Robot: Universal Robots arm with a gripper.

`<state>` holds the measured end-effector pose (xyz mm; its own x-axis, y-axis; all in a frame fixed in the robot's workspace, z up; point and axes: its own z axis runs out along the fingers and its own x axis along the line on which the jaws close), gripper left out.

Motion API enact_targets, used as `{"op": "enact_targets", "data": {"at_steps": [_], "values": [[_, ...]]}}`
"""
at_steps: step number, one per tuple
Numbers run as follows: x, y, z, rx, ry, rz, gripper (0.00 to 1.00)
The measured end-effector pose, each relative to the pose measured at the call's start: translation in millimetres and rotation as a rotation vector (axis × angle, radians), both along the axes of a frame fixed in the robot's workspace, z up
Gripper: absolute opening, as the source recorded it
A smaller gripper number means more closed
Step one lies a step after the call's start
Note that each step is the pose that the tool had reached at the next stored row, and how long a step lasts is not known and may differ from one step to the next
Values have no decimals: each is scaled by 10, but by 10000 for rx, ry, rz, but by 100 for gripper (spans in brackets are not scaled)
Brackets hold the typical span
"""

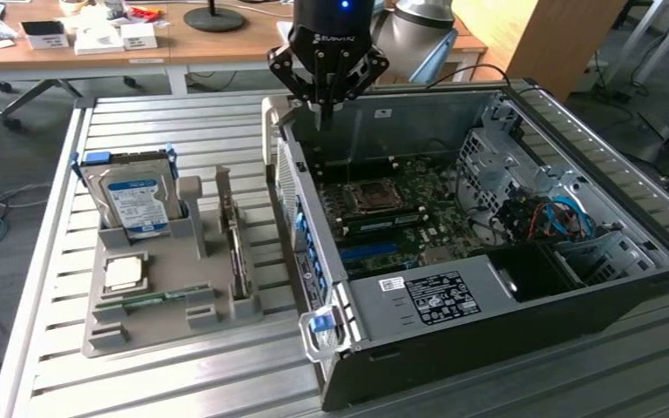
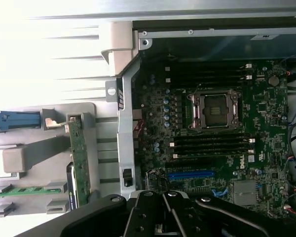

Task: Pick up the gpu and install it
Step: 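Reach for the gpu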

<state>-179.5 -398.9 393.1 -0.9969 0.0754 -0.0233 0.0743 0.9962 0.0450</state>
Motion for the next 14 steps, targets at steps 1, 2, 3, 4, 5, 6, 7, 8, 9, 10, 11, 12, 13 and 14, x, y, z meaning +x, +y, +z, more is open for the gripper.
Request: {"op": "enact_targets", "data": {"at_steps": [1,2,3,4,5,6,7,8,9,10,11,12,13,14], "values": [[-7,0,0,0,-1,1,11],[-14,0,0,0,0,1,11],[-21,0,0,0,-1,0,11],[-28,0,-1,1,-1,1,11],[-35,0,0,1,0,2,11],[-45,0,0,0,0,2,11],[-58,0,0,0,0,2,11],[-74,0,-1,0,-1,2,11],[-90,0,0,0,-1,2,11],[-106,0,0,0,0,2,11],[-120,0,0,0,-1,1,11],[-129,0,0,1,-1,1,11],[-130,1,0,0,-1,1,11],[-130,1,-1,0,-1,2,11]]}}
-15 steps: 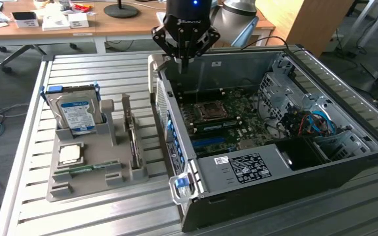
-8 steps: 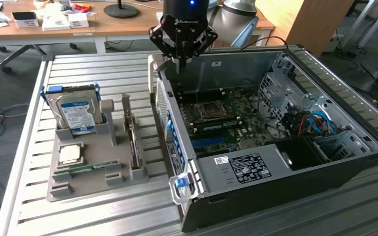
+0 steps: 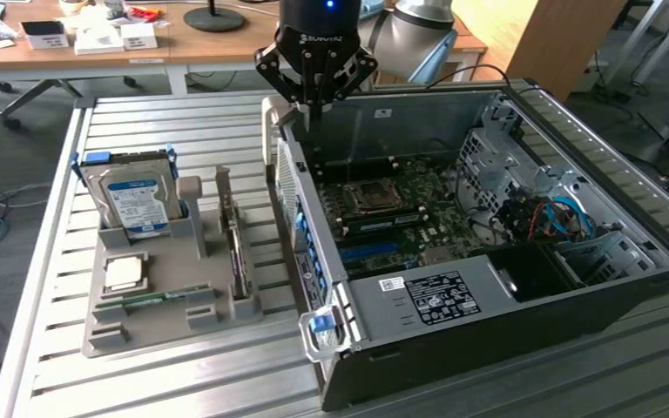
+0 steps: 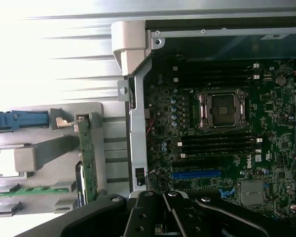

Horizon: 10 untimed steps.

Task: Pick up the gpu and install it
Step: 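Reach for the gpu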

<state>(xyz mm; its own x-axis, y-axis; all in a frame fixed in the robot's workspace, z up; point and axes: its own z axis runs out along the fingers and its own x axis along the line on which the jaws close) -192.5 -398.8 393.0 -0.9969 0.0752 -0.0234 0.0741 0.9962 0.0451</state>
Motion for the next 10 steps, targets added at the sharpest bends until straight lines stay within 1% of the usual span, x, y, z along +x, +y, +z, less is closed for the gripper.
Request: {"op": "enact_targets", "data": {"at_steps": [10], "values": [[-7,0,0,0,1,-1,11]]}}
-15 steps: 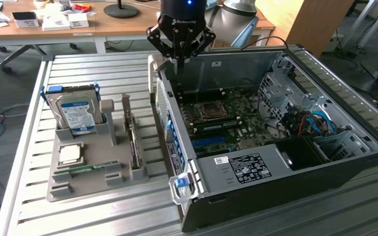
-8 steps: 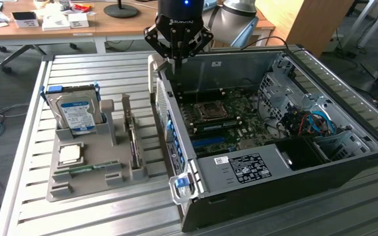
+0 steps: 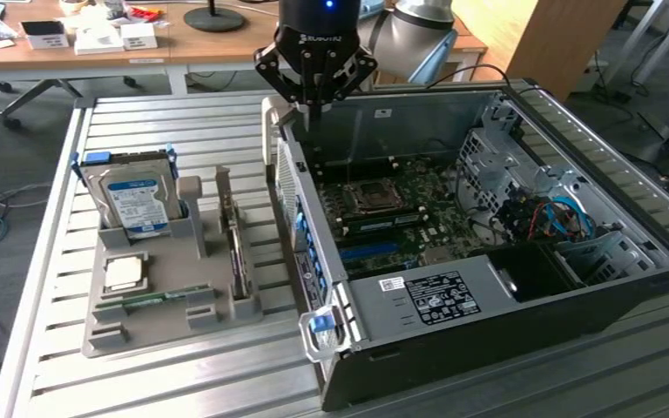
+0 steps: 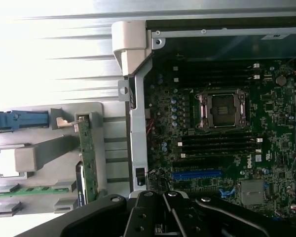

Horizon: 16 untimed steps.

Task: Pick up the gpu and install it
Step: 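Reach for the gpu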

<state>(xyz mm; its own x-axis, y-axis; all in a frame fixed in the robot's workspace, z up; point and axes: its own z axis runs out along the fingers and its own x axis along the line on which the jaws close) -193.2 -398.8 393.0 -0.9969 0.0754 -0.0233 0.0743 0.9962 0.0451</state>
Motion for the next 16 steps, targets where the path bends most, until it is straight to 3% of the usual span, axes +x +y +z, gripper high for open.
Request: {"op": "enact_targets", "data": {"at_steps": [6,16], "values": [[-71,0,0,0,0,0,11],[-327,0,-1,0,0,1,11]]}}
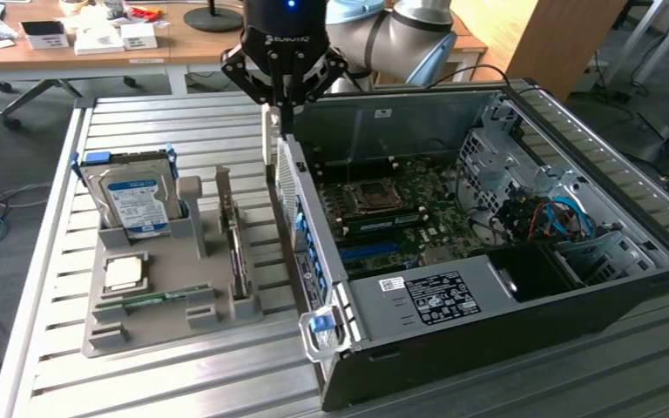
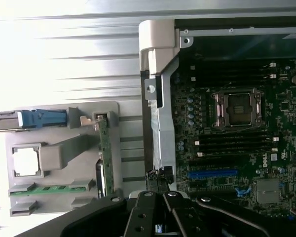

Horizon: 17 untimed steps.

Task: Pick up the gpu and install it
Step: 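Reach for the gpu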

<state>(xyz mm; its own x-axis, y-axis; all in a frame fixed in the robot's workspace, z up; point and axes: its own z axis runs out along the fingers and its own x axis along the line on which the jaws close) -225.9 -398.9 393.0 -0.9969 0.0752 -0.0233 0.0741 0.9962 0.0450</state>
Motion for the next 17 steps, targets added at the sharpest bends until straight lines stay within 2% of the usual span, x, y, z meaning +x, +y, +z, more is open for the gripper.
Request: {"op": "enact_targets", "data": {"at_steps": [17], "values": [[-298,0,-1,0,0,-1,11]]}}
